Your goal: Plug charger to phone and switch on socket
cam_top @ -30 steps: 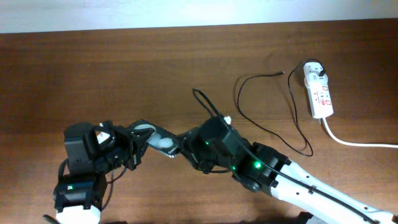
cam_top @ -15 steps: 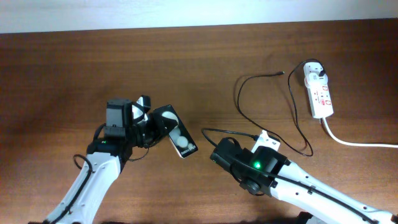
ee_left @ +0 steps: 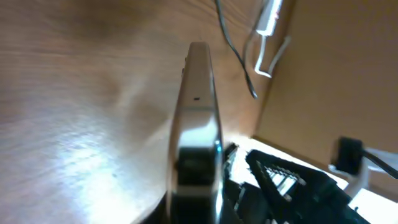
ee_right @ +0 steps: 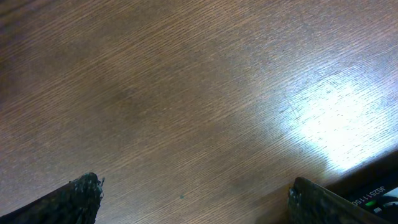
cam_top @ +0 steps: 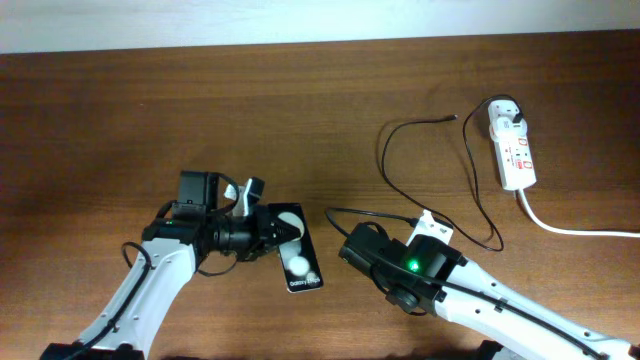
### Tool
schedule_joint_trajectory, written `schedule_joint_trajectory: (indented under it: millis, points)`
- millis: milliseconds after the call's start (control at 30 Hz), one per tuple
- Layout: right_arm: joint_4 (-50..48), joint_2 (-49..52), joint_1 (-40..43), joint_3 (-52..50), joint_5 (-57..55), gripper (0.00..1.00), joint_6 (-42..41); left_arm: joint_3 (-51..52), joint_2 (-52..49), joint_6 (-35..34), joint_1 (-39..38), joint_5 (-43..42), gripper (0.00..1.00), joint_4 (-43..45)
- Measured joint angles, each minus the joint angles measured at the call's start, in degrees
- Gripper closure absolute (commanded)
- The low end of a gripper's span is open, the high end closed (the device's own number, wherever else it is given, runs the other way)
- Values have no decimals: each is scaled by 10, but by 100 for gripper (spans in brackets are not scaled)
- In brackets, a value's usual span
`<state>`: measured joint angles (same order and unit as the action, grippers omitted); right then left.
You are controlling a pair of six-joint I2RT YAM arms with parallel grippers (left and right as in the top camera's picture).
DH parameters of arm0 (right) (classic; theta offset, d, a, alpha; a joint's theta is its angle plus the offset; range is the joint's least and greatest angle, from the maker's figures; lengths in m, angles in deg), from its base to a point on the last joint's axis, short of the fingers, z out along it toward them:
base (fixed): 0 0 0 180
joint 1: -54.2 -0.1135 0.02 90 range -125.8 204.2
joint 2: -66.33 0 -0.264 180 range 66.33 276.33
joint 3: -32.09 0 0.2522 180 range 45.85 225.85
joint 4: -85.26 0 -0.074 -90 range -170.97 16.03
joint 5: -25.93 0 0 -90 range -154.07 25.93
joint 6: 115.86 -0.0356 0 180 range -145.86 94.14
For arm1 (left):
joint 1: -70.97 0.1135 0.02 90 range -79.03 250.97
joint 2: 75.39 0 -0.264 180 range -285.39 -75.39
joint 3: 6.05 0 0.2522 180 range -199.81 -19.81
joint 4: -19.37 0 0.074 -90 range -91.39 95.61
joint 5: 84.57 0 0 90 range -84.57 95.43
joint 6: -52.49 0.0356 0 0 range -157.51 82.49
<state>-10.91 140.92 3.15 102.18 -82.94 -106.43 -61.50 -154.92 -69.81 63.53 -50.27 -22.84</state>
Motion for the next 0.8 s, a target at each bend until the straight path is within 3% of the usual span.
schedule_joint_trajectory:
  millis: [167,500,633,733,800]
  points:
    - [0,0,0,0,0,1,0,0,0,0,0,-19,100,-25]
    - [0,0,0,0,0,2,0,0,0,-3,0,35,100,-42]
    - [0,0,0,0,0,1,0,-2,-36,-22,0,52,100,68]
    - [1,0,0,0,-2,1,0,-5,-123,-36,0,-2,100,176]
    - [0,0,0,0,-2,1,0,-19,-186,-38,0,-45,100,184]
